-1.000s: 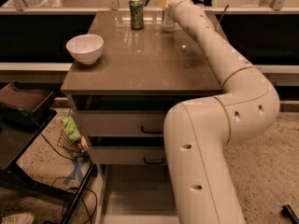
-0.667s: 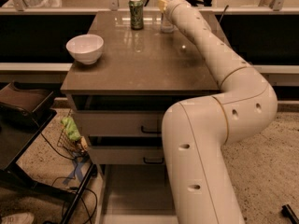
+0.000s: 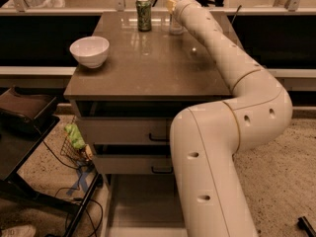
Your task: Move blue plastic bottle near green can
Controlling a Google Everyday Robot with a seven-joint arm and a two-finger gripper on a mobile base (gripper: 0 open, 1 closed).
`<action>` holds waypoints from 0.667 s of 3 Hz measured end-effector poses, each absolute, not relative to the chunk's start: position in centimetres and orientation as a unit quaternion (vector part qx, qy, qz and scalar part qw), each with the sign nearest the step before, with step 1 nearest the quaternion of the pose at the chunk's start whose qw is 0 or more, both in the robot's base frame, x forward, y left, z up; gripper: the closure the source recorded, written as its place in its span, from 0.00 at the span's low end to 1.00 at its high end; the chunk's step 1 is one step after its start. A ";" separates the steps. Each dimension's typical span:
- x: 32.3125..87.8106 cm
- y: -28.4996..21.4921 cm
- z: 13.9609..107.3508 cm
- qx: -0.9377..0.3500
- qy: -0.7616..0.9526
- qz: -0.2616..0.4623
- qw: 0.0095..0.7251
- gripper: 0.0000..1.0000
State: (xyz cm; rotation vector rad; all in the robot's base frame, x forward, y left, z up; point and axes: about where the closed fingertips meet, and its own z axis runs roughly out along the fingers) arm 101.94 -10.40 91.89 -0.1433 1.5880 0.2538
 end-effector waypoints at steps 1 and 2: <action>101.9 -10.4 92.0 -0.064 0.711 0.114 0.691 0.85; 101.9 -10.4 92.0 -0.064 0.711 0.114 0.691 0.62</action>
Offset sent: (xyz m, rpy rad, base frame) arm 0.0000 0.0001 0.0005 0.0000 0.0000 0.0001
